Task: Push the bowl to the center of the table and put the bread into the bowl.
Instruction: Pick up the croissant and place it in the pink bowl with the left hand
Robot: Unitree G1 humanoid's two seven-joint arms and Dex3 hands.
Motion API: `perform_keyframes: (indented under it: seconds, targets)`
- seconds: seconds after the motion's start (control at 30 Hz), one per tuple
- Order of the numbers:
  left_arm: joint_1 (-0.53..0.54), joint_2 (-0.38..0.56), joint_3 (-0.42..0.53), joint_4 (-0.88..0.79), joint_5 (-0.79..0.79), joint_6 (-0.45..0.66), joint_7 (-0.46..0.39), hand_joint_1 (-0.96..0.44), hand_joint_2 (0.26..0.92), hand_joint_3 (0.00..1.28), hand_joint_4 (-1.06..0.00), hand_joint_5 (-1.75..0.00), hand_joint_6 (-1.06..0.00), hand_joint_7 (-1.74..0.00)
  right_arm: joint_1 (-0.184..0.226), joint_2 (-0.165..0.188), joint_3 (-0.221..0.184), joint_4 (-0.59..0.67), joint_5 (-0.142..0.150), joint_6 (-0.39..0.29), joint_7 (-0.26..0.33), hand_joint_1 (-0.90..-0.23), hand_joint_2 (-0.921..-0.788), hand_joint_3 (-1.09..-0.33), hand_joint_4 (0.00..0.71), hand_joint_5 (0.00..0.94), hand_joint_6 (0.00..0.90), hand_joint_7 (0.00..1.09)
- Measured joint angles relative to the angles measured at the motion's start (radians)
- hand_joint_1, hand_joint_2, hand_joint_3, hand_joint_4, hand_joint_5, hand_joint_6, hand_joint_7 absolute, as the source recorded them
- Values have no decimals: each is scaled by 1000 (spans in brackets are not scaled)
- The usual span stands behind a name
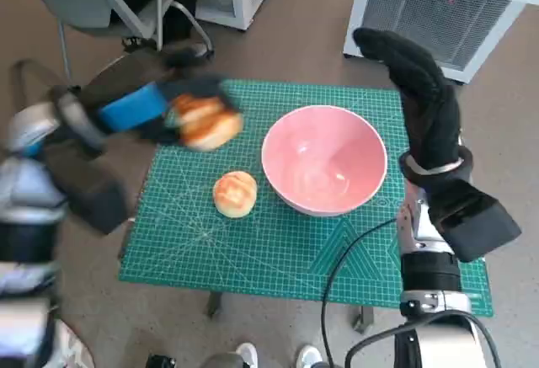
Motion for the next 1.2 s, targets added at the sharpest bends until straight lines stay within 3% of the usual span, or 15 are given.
perform_keyframes:
  seconds: [0.17, 0.4, 0.6, 0.9, 0.93, 1.0, 1.03, 1.07, 1.13, 1.2]
  targets:
    - [-178, -103, -81, 170, 116, -60, 66, 2, 919, 51, -649, -1163, -708, -1124, 1, 2, -1, -3, 16, -2, 0, -588, -921, -728, 335, 7, 75, 630]
    - [-296, -200, -164, 344, 228, -116, 153, 0, 920, 87, -590, -1191, -682, -1182, 11, -3, -3, -21, 28, -2, 0, -590, -921, -727, 334, 6, 76, 628]
    - [-326, -266, -237, 473, 329, -98, 233, -1, 921, 111, -549, -1230, -669, -1199, 29, -8, -6, -48, 28, 0, -2, -594, -921, -726, 331, 4, 76, 625]
    - [-328, -338, -285, 586, 374, -56, 263, -1, 921, 125, -541, -1255, -645, -1209, 66, -16, -16, -101, 18, 3, -34, -604, -921, -727, 322, 1, 70, 621]
    - [-329, -344, -285, 591, 374, -52, 265, -1, 921, 131, -540, -1276, -631, -1203, 71, -18, -18, -106, 14, 4, -41, -604, -921, -728, 324, 2, 68, 620]
    - [-329, -355, -283, 601, 371, -38, 263, 0, 921, 191, -544, -1337, -496, -1273, 78, -24, -21, -116, 0, 4, -54, -600, -921, -733, 331, 5, 65, 616]
    - [-329, -357, -282, 603, 370, -34, 260, 0, 921, 191, -544, -1337, -496, -1273, 79, -25, -21, -117, -4, 4, -56, -600, -921, -733, 331, 5, 65, 616]
    - [-329, -378, -280, 622, 364, -7, 235, -40, 920, 164, -405, -961, -383, -985, 82, -32, -24, -124, -13, 4, -69, -599, -921, -733, 332, 6, 65, 615]
    - [-330, -387, -275, 623, 346, 30, 186, -104, 920, 114, -300, -406, -333, -510, 88, -32, -25, -133, -20, 4, -82, -600, -921, -734, 333, 6, 65, 614]
    - [-331, -398, -270, 626, 330, 86, 120, -147, 920, 81, -236, -208, -316, -321, 94, -32, -25, -147, -35, 4, -98, -603, -921, -736, 333, 6, 65, 613]
